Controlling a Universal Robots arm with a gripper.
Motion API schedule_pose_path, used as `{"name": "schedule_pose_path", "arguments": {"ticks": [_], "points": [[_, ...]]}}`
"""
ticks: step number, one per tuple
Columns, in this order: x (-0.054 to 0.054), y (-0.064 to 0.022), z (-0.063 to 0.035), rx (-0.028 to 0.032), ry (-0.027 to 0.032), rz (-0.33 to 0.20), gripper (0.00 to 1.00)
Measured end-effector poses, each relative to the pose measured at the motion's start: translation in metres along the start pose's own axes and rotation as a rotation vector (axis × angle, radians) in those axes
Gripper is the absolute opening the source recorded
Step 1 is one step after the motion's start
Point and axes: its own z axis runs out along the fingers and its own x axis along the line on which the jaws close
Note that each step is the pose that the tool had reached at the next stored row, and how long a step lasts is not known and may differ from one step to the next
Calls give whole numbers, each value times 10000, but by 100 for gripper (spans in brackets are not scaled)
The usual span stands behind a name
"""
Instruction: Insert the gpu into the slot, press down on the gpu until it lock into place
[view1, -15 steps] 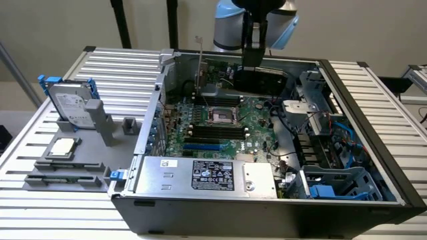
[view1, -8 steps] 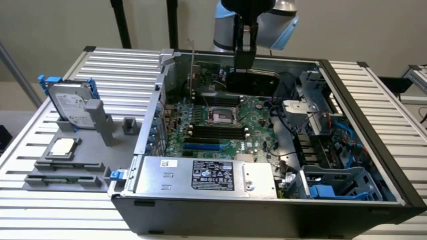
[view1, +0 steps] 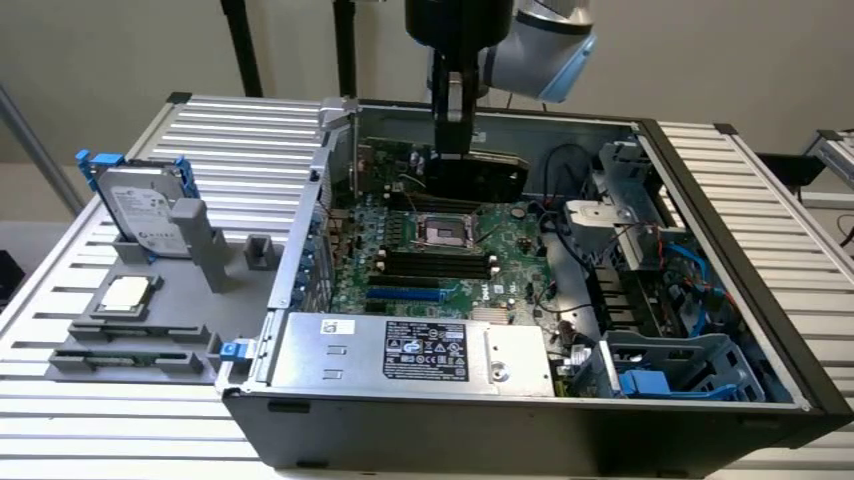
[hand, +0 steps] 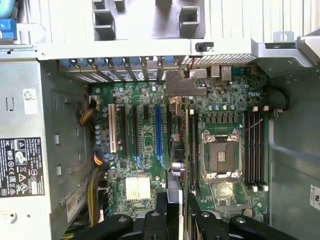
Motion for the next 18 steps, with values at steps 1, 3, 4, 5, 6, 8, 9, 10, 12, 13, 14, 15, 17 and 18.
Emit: {"name": "schedule_pose_path", "arguments": {"ticks": [1,3,4,5,6,8,9,10,12,13,14,15,17,18], "points": [[5,15,16,-1,-1,-11,26],[18,46,50,-6,-2,-27,26],[25,57,67,-9,-2,-37,26],[34,65,85,-11,-4,-53,26],[42,69,102,-15,-7,-76,26],[61,75,137,-24,-12,-119,26],[70,78,154,-28,-12,-134,26],[80,83,173,-32,-13,-147,26],[96,92,208,-36,-14,-170,26],[104,97,225,-37,-15,-181,26],[111,102,243,-38,-17,-191,26],[118,110,259,-39,-16,-195,26],[130,130,293,-40,-15,-200,26],[136,141,311,-39,-17,-201,26]]}}
